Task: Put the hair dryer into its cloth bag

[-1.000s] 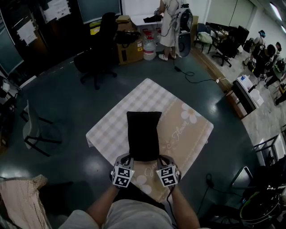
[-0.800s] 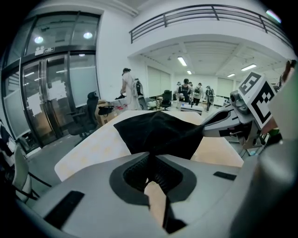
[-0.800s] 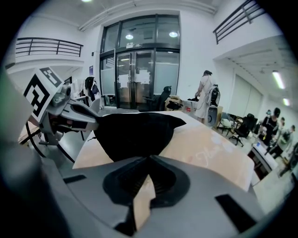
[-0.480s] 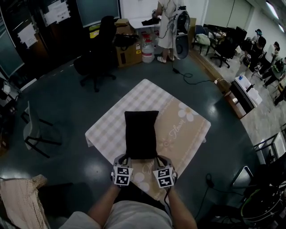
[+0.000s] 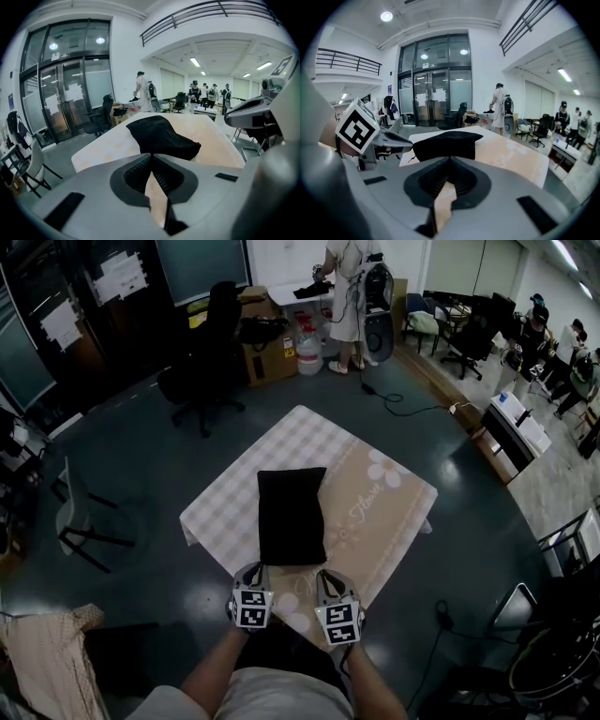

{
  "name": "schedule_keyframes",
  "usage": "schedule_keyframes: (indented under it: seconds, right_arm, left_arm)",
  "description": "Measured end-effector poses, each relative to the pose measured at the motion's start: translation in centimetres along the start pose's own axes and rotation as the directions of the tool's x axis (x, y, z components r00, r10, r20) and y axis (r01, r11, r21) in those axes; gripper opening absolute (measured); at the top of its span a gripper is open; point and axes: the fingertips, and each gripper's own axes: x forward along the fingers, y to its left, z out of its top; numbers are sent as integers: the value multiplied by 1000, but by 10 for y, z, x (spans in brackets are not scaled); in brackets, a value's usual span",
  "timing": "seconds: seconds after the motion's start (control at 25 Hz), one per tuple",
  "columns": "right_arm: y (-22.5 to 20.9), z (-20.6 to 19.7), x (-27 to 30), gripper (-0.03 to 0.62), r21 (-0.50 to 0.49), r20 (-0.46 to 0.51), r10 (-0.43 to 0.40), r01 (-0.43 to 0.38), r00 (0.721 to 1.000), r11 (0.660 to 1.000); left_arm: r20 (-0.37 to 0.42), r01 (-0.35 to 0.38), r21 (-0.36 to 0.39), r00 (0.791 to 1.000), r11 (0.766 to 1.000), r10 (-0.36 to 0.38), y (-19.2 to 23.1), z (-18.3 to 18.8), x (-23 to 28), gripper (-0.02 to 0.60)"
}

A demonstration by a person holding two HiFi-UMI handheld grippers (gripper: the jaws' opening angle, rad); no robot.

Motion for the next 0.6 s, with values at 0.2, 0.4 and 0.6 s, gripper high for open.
schedule_keyframes:
  seconds: [0.2,0.4,0.6]
  right_arm:
    - [7,12,-16,20,19,44,-7,6,999,1000]
    - [22,26,-31,20,36,115,-21,17,993,999]
    - [36,46,-52,15,54,192,-76,67,978,996]
  left_arm:
    - [41,25,-42,999,999,-23,-14,12,-21,15]
    - [115,73,-80,991,994,-63,-31,25,-43,14]
    - [226,106,-92,971,990,-83,-39,53,-80,8]
